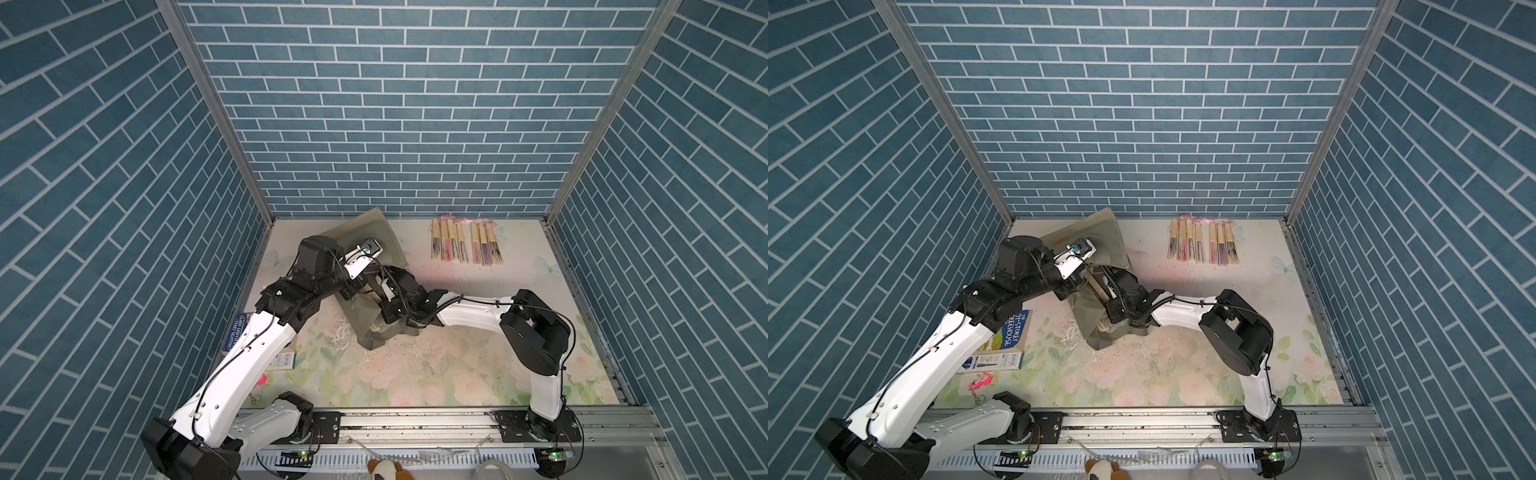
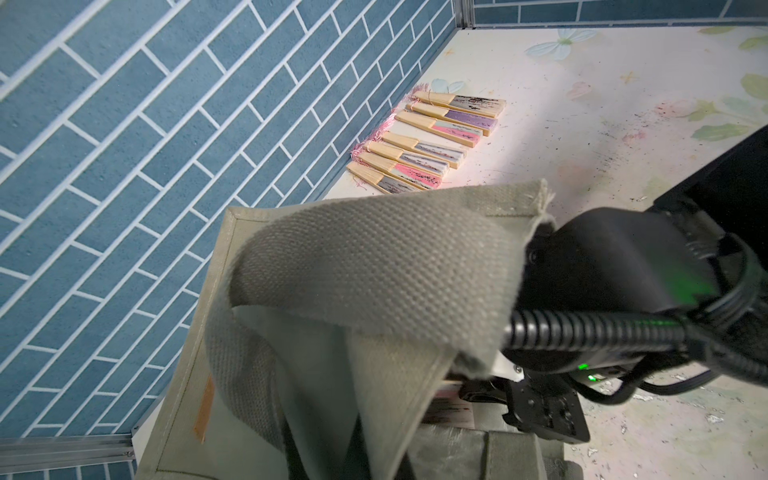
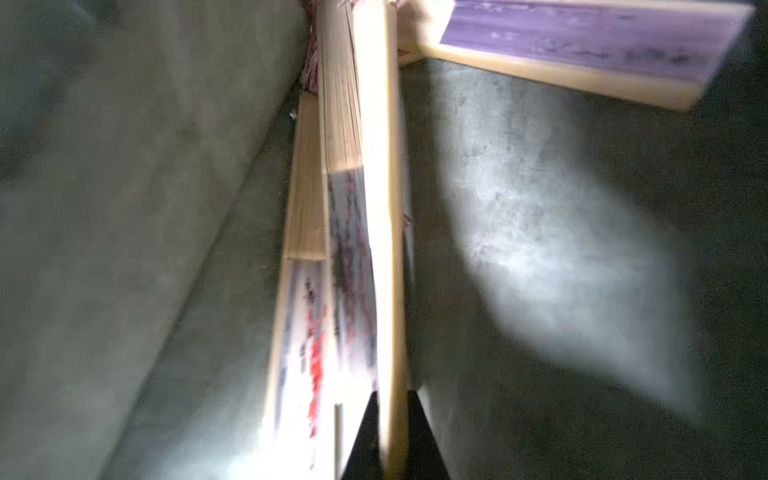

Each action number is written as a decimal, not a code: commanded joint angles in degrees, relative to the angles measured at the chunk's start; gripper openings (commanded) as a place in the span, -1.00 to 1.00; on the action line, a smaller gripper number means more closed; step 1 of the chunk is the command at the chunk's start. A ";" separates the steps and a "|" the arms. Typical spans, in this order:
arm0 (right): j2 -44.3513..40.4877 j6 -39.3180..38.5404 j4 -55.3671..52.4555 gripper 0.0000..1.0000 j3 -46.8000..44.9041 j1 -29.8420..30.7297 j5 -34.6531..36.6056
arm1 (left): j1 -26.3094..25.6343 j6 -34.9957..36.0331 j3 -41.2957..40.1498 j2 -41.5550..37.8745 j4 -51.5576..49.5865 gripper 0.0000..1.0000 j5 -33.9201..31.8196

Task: Take out the folding fans from the tote bags
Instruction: Pick up the folding fan from the canvas bag.

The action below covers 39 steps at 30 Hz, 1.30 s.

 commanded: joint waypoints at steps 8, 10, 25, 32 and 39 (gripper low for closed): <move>-7.58 2.68 -1.07 -0.79 -3.86 0.12 -1.35 | -0.52 -0.15 -0.12 -0.66 -0.40 -1.00 -1.41; -9.06 3.34 -2.10 -0.79 -4.36 0.22 -4.47 | -0.72 -0.08 -0.13 -0.55 -0.53 -1.00 -1.58; -28.24 -5.02 3.85 -0.82 -26.72 1.45 -14.97 | -1.10 -0.04 0.04 -0.44 -0.88 -1.00 -2.55; -37.30 -7.21 2.70 -0.86 -31.77 1.42 -16.87 | -1.09 0.01 0.00 -0.27 -0.84 -1.00 -2.55; -45.69 -10.13 -5.59 -0.87 -33.32 1.45 -17.33 | -1.16 0.08 0.06 -0.21 -0.88 -1.00 -2.55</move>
